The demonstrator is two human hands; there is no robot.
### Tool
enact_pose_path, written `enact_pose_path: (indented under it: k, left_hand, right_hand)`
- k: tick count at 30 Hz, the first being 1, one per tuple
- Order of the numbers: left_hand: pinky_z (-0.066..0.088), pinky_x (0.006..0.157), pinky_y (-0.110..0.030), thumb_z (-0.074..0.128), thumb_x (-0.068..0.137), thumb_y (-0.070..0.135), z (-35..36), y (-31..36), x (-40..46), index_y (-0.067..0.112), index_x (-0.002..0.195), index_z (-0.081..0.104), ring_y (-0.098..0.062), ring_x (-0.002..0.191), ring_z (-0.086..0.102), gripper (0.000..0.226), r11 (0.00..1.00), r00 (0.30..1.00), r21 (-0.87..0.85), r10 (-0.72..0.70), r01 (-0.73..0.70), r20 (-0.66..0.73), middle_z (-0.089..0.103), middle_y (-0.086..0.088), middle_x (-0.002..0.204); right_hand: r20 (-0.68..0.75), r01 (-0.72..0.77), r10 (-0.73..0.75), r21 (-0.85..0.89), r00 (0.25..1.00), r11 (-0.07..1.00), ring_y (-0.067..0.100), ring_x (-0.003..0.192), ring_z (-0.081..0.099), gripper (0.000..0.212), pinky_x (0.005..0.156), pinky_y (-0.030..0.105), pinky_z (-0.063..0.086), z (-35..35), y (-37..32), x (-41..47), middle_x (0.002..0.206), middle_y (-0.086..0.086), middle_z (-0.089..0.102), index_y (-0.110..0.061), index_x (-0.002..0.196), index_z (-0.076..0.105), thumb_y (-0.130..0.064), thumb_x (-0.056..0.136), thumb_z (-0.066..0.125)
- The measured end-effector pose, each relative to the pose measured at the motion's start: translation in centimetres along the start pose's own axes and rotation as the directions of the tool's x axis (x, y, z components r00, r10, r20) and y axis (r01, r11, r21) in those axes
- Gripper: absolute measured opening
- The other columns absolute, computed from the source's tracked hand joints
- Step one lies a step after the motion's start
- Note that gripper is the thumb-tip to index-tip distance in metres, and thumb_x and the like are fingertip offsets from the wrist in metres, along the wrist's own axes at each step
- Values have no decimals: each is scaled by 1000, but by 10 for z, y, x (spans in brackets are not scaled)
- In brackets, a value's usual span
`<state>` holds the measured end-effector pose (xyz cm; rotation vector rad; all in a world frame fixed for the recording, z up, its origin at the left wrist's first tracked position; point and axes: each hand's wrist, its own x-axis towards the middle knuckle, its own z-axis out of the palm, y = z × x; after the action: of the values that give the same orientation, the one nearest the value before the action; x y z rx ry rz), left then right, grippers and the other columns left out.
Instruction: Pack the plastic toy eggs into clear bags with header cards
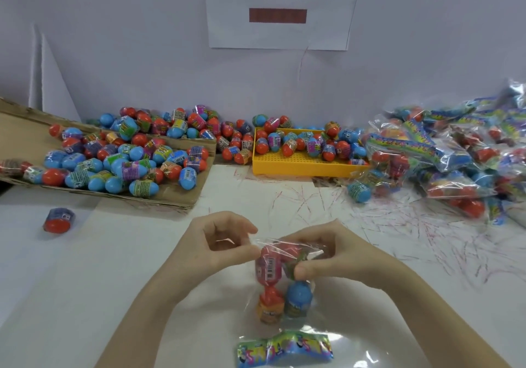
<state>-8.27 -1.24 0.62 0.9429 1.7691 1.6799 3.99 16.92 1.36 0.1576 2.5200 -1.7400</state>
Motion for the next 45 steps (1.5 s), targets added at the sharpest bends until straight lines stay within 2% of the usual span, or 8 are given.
enact_pose_path:
  k: [4,8,12,26,30,37,42,45]
  left_hand:
    - [53,61,-20,79,57,46,12,1,0,29,103,65,-11,79,70,51,984,982,2,-176,176,67,71,-3,93]
    - [50,57,-15,70,59,44,17,3,-1,26,72,77,-8,63,67,24,982,974,23,-190,189,126,73,-3,69]
    - [51,58,-15,78,46,65,9,1,0,24,67,77,-10,66,68,45,987,986,-71,-135,142,100,74,-2,73]
    - [53,63,-18,72,54,46,7,-1,2,17,71,78,-18,73,70,34,980,989,-140,-130,138,69,74,-9,78]
    - [51,59,-16,80,63,35,14,-1,1,25,75,78,-12,68,69,16,989,989,-92,-108,118,104,75,-5,79]
    - [51,49,-17,53,62,55,13,-3,7,23,88,69,-14,67,71,44,981,960,-122,-174,150,-218,74,9,85]
    - [48,54,-21,54,84,39,10,-9,14,17,83,70,-11,60,68,27,979,899,-126,-200,163,-390,74,6,77]
    - [48,54,-20,55,87,35,13,-17,17,18,79,71,-10,60,68,25,985,916,-88,-172,150,-364,73,8,76]
  right_hand:
    - [-26,29,-28,66,999,997,15,96,65,33,80,36,56,-1,0,1,99,2,71,-26,98,71,-14,69,76]
    - [-44,73,-67,135,997,988,17,92,67,33,74,29,56,-1,2,1,95,5,72,-24,96,73,-9,67,75]
    - [-112,139,-111,297,988,945,17,85,68,32,70,22,53,-6,2,-1,94,8,72,-20,94,74,-4,66,74]
    - [-160,100,-26,474,987,875,19,87,69,52,68,24,56,-17,-3,-6,104,1,70,-20,115,64,-41,68,69]
    - [-49,-37,47,184,998,982,11,86,68,65,71,25,56,4,-7,0,98,-3,71,-39,109,61,-54,49,80]
    - [-210,-189,234,213,949,959,11,65,67,47,56,20,52,-22,-10,-10,78,5,73,-8,95,67,-37,59,73]
    - [-743,479,289,628,604,614,14,83,66,46,66,22,55,-114,-28,-13,103,9,64,-6,112,57,-41,82,59]
    - [-713,511,364,691,599,512,30,115,52,70,97,37,45,-143,-27,-11,138,17,40,-5,141,25,-47,91,48]
